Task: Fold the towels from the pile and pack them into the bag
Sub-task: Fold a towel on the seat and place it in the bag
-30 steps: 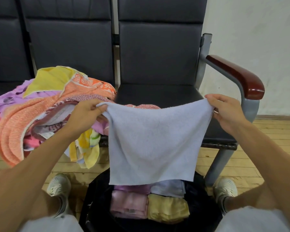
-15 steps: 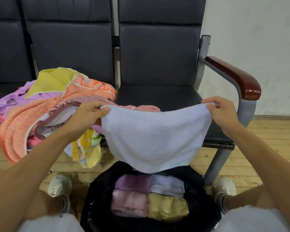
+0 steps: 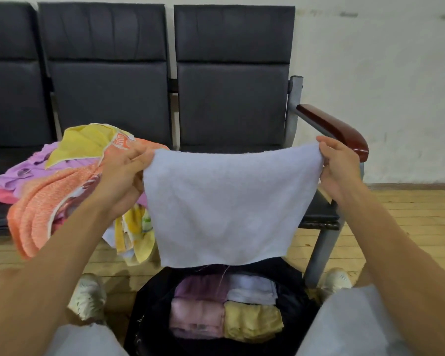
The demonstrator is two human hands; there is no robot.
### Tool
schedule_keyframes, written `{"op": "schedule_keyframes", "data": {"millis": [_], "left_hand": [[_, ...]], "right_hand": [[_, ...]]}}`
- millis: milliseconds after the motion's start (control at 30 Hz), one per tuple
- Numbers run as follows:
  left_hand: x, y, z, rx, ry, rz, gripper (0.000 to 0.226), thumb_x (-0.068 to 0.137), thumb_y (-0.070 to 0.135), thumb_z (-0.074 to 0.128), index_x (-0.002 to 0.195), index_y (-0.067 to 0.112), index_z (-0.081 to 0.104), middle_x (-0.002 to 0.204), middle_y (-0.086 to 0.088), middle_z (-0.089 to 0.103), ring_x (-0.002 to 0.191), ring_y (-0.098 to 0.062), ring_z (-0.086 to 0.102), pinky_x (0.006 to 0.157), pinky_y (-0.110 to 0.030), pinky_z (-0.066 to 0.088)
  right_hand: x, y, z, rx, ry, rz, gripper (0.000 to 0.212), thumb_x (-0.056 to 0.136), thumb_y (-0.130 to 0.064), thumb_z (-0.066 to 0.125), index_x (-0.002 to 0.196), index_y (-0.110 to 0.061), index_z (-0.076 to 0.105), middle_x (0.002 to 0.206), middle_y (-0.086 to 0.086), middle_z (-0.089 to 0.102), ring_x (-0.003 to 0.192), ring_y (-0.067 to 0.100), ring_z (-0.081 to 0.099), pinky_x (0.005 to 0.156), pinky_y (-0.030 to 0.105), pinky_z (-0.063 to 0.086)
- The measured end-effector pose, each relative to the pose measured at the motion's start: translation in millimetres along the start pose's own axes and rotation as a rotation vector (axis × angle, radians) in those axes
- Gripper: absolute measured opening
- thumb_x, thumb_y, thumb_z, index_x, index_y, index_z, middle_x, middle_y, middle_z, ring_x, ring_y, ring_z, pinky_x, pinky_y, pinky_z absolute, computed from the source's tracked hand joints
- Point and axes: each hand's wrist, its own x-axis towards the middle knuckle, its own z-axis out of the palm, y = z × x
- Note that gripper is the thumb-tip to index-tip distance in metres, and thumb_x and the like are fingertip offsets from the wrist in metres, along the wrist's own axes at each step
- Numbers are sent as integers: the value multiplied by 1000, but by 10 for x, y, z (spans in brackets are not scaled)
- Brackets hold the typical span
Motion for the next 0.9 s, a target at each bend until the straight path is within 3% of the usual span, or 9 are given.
{"op": "schedule_keyframes", "data": {"millis": [100, 167, 267, 333, 400, 533, 633, 800, 900], "left_hand": [[-18, -34, -27, -144, -70, -111, 31, 98, 18, 48, 127, 18, 60, 123, -3, 67, 110, -16, 66, 85, -28, 57], [-28, 6, 5, -213, -95, -96, 33, 98, 21, 47, 129, 20, 57, 120, 1, 69, 109, -13, 66, 84, -25, 57], [-37, 22, 91, 181, 115, 96, 26, 99, 18, 51, 120, 22, 64, 103, 15, 71, 97, -1, 67, 78, -16, 55], [-46, -2, 90, 373, 269, 274, 22, 97, 17, 56, 113, 26, 68, 103, 17, 69, 96, 2, 65, 81, -16, 54], [-52, -13, 41, 457, 292, 394, 22, 96, 17, 58, 111, 29, 68, 107, 17, 68, 99, 3, 63, 85, -16, 51], [-48, -44, -24, 670, 270, 430, 29, 96, 16, 59, 121, 29, 63, 112, 14, 66, 95, 0, 61, 89, -20, 49], [-35, -89, -12, 720, 266, 393, 36, 95, 13, 59, 130, 20, 59, 115, 9, 64, 98, -7, 61, 90, -22, 48], [10, -76, -82, 952, 342, 396, 31, 96, 16, 58, 126, 9, 63, 115, -8, 69, 102, -23, 62, 90, -26, 42], [22, -133, -136, 1088, 357, 382, 21, 95, 15, 58, 104, 0, 70, 94, -14, 70, 83, -22, 55, 71, -20, 29]], "right_hand": [[33, 56, 33, 53, -82, 95, 15, 97, -15, 58, 108, -21, 67, 116, -2, 65, 112, 17, 61, 96, 31, 51], [34, 55, 62, 181, -204, 165, 20, 94, -13, 61, 113, -18, 65, 121, 3, 65, 112, 19, 63, 96, 33, 52], [51, 36, 57, 117, -229, 79, 24, 93, -7, 62, 115, -16, 65, 122, 3, 64, 113, 18, 61, 88, 25, 55], [59, 21, 40, 46, -187, 7, 26, 91, -4, 63, 114, -16, 65, 123, -1, 61, 114, 16, 58, 81, 20, 54], [71, 17, 10, 23, -133, -32, 27, 90, -5, 65, 114, -19, 66, 128, -1, 59, 116, 17, 56, 87, 22, 53], [83, 54, -14, -257, -64, -148, 34, 91, -7, 65, 124, -17, 65, 131, 0, 59, 121, 19, 54, 105, 34, 46], [60, 89, 12, -359, -103, -163, 39, 89, -4, 66, 127, -13, 64, 130, 3, 61, 120, 20, 56, 107, 38, 45], [50, 110, 2, -605, -212, -254, 40, 84, -4, 72, 123, -14, 65, 122, 3, 63, 110, 19, 58, 100, 35, 49], [38, 190, 2, -945, -235, -440, 19, 91, -12, 66, 110, -10, 71, 108, 8, 67, 92, 15, 57, 85, 25, 47]]}}
